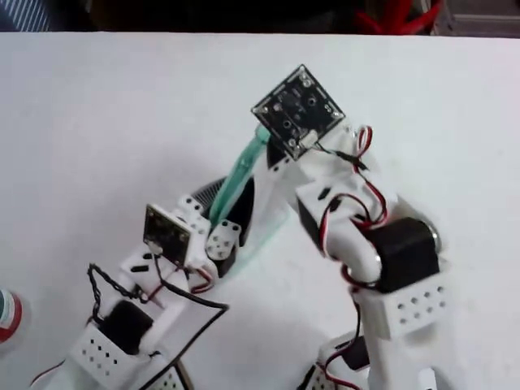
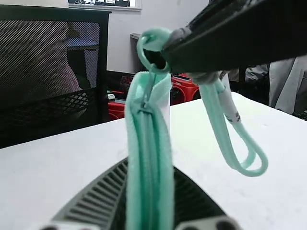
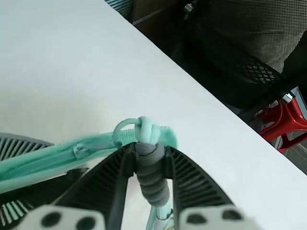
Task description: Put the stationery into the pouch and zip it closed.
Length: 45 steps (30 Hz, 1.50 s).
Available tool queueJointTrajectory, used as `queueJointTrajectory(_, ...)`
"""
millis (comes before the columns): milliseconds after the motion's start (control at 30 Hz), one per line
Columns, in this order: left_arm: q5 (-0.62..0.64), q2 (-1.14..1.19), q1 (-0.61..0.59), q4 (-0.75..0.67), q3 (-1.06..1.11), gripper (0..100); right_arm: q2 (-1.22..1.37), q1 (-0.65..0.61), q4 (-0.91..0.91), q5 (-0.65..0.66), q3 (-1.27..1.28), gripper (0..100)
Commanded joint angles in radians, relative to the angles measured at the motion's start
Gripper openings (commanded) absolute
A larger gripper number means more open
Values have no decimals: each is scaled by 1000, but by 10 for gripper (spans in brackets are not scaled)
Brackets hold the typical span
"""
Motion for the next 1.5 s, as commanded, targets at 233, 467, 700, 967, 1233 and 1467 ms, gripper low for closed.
queueJointTrajectory(233, -9, -8, -12, 14, -12, 24, 1, 170, -237, 3, 100, 18)
queueJointTrajectory(467, -3, -8, -12, 8, -14, 28, -8, 154, -209, -2, 123, 18)
queueJointTrajectory(700, 160, -108, -21, 91, -28, 136, -38, 87, -125, -5, 121, 18)
queueJointTrajectory(967, 41, -357, -12, 253, -14, 104, -58, 41, -79, -6, 126, 18)
queueJointTrajectory(1233, -60, -317, 148, 100, 117, 23, -56, -8, -77, -6, 121, 18)
queueJointTrajectory(1467, -61, -320, 139, 209, 44, 22, -54, 136, -194, -6, 124, 18)
